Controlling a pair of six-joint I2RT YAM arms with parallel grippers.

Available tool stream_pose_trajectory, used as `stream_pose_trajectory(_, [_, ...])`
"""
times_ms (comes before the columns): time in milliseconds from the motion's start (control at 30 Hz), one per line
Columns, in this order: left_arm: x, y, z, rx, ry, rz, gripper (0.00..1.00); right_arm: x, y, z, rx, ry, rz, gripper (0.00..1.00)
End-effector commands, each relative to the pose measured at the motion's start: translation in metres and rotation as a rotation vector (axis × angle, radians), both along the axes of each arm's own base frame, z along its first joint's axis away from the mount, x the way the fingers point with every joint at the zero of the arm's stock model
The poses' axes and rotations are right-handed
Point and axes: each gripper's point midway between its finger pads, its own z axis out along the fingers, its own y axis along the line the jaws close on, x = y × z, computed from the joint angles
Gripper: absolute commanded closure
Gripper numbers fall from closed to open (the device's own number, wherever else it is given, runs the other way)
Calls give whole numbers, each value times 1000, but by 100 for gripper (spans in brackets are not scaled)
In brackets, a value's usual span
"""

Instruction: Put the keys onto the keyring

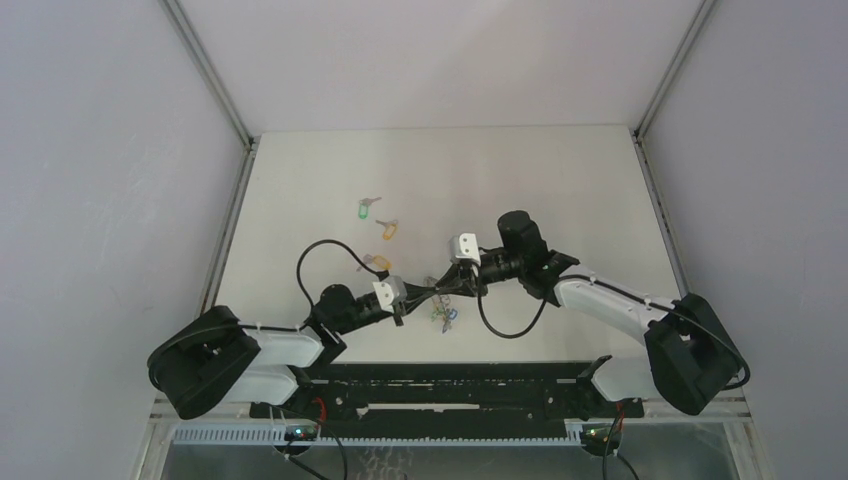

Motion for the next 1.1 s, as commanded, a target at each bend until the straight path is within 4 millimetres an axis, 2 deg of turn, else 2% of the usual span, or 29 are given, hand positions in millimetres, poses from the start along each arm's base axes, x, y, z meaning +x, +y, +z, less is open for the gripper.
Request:
stream_pose_trajectory(0, [10,-1,29,-60,-81,30,100,3,-5,32,50,-64,-19,79])
stream_pose_trajectory(133, [8,1,34,-75,-88,26,100,5,-10,31,36,-66,-41,75])
stream_pose_trajectory(333, [5,3,38,-86,-96,23,100,9,-7,24,20,-55,-55,74])
stream_pose_trajectory(700, [3,2,39,-92,-91,10,100,19,-4,7,-25,-62,-92,78])
stream_pose_trajectory(1067, [2,-1,38,-90,-82,-4,100,13,1,4,-16,-55,-55,82])
